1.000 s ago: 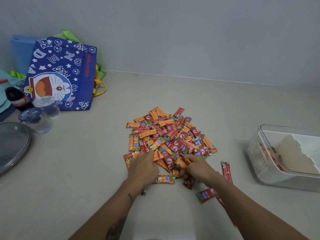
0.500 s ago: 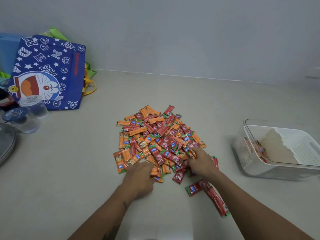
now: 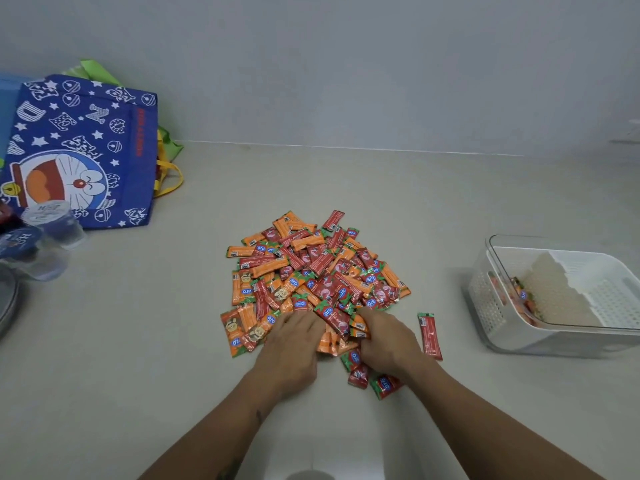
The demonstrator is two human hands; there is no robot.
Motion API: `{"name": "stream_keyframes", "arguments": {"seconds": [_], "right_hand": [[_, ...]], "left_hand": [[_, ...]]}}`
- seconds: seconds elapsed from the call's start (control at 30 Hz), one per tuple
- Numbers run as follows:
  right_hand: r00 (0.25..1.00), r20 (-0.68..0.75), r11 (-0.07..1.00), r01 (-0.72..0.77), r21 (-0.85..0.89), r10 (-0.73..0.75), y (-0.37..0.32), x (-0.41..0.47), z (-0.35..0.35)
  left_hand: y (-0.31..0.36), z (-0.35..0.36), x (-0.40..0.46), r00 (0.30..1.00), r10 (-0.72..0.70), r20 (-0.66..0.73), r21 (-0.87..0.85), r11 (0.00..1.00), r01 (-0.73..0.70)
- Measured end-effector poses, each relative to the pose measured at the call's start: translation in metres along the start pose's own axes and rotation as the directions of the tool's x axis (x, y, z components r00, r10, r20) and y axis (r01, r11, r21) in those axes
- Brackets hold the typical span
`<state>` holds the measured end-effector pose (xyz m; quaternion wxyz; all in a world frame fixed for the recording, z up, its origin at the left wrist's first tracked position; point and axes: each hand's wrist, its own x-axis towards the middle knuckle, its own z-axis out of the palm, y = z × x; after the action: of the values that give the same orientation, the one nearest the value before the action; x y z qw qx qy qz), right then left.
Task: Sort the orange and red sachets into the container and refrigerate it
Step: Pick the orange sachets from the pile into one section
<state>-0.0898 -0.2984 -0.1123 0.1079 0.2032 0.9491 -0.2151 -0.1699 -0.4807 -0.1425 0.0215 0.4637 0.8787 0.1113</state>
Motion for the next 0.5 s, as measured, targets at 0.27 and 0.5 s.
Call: {"name": "stream_keyframes", "arguments": {"seconds": [0.27, 0.5], "right_hand": [[0.997, 0.074, 0.992, -0.001, 0.127, -0.008, 0.012, -0.004, -0.009], [0.996, 0.074, 0.915, -0.072, 0.396, 0.046, 0.006, -0.012, -0.029]], "left_hand": [[-0.027, 0.003, -0.012, 0.977, -0.201, -0.065, -0.029, 0.979, 0.200], [-0.034, -0.005, 0.000, 0.991, -0.115, 0.063, -0.037, 0.992, 0.118]]}}
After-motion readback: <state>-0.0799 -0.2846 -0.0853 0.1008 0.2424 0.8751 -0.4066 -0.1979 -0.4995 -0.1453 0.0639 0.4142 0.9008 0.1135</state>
